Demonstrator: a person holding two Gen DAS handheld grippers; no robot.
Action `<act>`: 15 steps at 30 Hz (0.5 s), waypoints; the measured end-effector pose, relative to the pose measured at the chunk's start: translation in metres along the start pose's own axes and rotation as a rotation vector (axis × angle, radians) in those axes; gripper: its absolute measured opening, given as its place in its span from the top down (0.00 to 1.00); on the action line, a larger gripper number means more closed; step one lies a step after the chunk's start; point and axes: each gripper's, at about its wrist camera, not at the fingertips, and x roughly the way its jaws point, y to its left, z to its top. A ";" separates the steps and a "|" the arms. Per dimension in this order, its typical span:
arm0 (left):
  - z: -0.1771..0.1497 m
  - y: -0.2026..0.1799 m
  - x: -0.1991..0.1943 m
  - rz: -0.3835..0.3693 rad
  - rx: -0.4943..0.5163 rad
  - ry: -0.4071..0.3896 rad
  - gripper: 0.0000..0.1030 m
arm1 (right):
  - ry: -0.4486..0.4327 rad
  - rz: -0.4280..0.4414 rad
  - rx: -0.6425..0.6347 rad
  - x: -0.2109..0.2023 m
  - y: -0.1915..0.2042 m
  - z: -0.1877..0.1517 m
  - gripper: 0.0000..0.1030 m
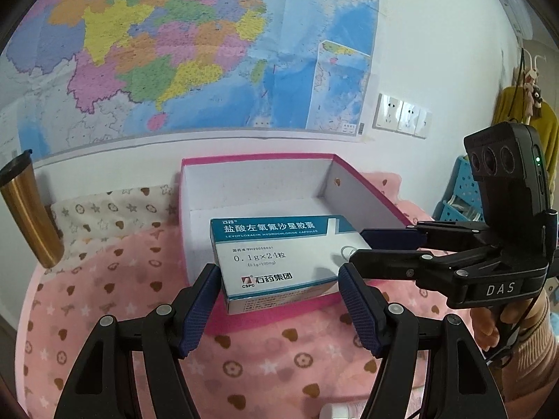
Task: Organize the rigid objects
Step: 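Carry the medicine box into the pink box and open the right tool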
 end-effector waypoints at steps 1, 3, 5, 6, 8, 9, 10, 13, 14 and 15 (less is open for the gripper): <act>0.001 0.001 0.002 0.000 0.002 0.002 0.32 | -0.002 -0.003 -0.001 0.001 -0.001 0.002 0.52; 0.004 0.002 0.006 0.000 0.001 0.006 0.32 | -0.006 -0.011 0.000 0.002 -0.004 0.006 0.52; 0.006 0.003 0.011 -0.001 -0.002 0.012 0.32 | -0.009 -0.017 0.003 0.004 -0.006 0.008 0.52; 0.007 0.003 0.013 0.001 -0.002 0.016 0.32 | -0.010 -0.019 0.006 0.005 -0.008 0.010 0.52; 0.008 0.005 0.019 0.008 -0.001 0.024 0.32 | -0.009 -0.020 0.016 0.009 -0.012 0.011 0.52; 0.009 0.005 0.021 0.011 0.000 0.028 0.32 | -0.008 -0.019 0.022 0.011 -0.015 0.012 0.52; 0.010 0.006 0.023 0.015 0.003 0.031 0.32 | -0.004 -0.020 0.025 0.013 -0.016 0.013 0.52; 0.013 0.009 0.030 0.024 0.000 0.041 0.32 | 0.000 -0.020 0.032 0.018 -0.019 0.014 0.52; 0.013 0.011 0.033 0.026 -0.002 0.044 0.32 | 0.002 -0.022 0.033 0.020 -0.020 0.015 0.52; 0.014 0.012 0.034 0.028 -0.004 0.045 0.32 | 0.004 -0.025 0.033 0.021 -0.020 0.015 0.52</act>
